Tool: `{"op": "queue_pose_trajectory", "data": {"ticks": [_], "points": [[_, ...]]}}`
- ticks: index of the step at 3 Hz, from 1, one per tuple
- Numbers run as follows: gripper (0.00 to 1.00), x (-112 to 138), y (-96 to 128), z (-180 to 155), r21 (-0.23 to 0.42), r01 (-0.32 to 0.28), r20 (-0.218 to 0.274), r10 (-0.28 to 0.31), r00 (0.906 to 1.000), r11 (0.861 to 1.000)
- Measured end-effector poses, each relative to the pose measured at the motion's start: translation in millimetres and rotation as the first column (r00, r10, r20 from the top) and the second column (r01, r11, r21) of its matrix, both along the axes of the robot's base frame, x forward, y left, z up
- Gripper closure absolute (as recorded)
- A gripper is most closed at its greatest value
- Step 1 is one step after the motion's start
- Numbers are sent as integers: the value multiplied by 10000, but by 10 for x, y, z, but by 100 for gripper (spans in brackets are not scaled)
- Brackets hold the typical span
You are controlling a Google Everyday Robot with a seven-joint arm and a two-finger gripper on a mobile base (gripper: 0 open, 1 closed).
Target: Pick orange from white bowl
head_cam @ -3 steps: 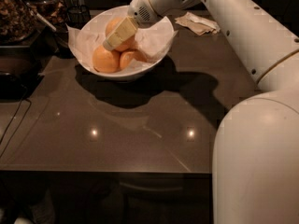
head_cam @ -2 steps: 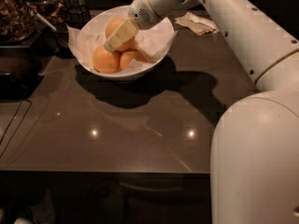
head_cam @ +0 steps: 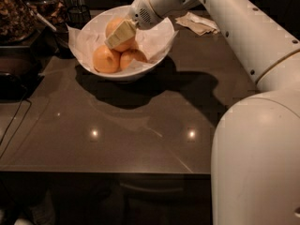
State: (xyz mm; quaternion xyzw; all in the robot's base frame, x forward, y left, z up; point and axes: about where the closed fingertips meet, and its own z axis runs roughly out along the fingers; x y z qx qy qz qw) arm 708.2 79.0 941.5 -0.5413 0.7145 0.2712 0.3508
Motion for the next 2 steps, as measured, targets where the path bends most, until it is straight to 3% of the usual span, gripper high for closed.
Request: {"op": "queue_pose_trajectory", "data": {"ticks": [1,2], "points": [[66,0,0,1,3,-1,1,1,10000,10000],[89,-74,33,166,537,-179,274,165,9995,9984]]}}
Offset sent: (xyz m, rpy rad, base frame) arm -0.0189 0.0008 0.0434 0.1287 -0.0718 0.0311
